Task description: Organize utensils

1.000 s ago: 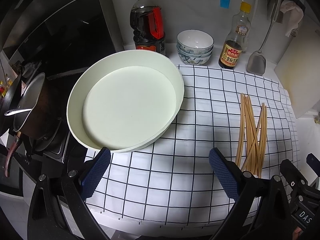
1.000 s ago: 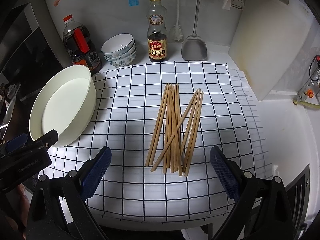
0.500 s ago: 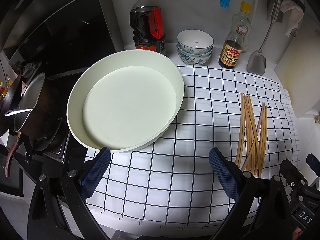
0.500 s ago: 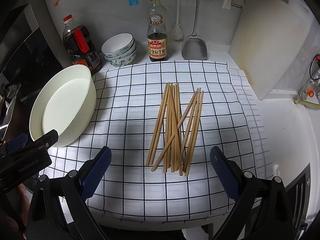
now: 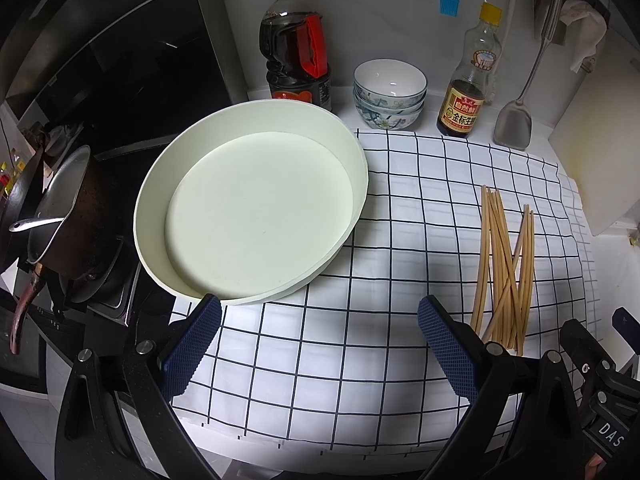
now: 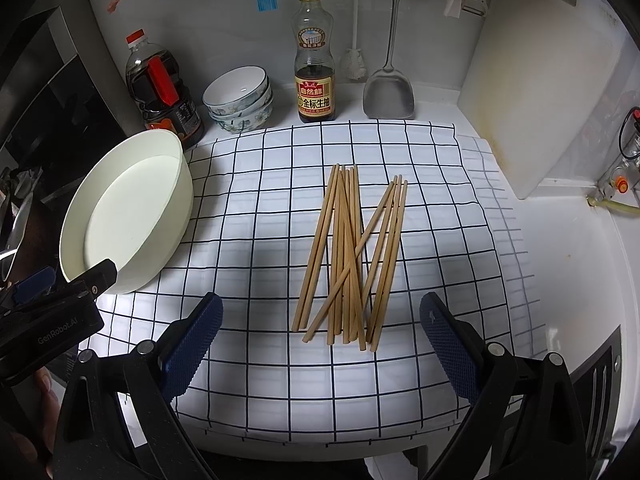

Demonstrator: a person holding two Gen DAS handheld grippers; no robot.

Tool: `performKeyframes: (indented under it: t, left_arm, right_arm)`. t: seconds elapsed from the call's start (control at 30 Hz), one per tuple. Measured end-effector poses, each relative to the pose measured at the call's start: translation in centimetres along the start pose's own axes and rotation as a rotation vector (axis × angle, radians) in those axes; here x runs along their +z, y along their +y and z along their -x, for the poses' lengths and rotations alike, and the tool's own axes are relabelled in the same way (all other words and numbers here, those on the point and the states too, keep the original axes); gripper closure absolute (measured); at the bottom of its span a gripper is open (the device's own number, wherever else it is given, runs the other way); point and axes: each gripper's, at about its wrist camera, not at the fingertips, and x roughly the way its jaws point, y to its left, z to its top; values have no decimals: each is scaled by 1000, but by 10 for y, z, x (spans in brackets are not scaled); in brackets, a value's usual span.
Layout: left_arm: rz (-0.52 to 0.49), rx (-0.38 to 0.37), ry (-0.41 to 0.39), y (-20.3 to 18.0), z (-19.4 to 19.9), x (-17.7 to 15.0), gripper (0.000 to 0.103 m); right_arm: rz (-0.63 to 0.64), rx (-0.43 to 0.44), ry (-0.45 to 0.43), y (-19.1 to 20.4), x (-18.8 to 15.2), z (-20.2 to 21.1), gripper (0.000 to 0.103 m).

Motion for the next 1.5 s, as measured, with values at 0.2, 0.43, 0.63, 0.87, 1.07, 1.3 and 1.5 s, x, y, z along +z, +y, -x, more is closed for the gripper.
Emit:
performKeyframes:
  t: [0.2,0.43,0.63,0.87,1.07,1.3,1.5]
  left_arm:
    - [0,0,0,0,0,0,6]
    - [0,1,-1,0,0,0,6]
    - [-1,0,1,-1,0,0,6]
    - [-23,-24,3,-10,-1,-5,6]
    - [-93,-66,-4,-40,-10,-10,6]
    - [-169,-117,11,-82,-35,-12,6]
    - [-176,-131,-11,-105,-72,-11,6]
  right_arm:
    - [-1,1,0,0,-1,0,9]
    - [-1,2,0,0,-1,0,9]
    - [-1,2,1,-1,-1,0,9]
    - [-42,17,-4,-12,-6,1,9]
    - [-89,8,-16,-46,-11,-2,9]
    - [-110,14,-41,-88,-22,-24,9]
    - [-146,38,-40,-117,-36,-61,9]
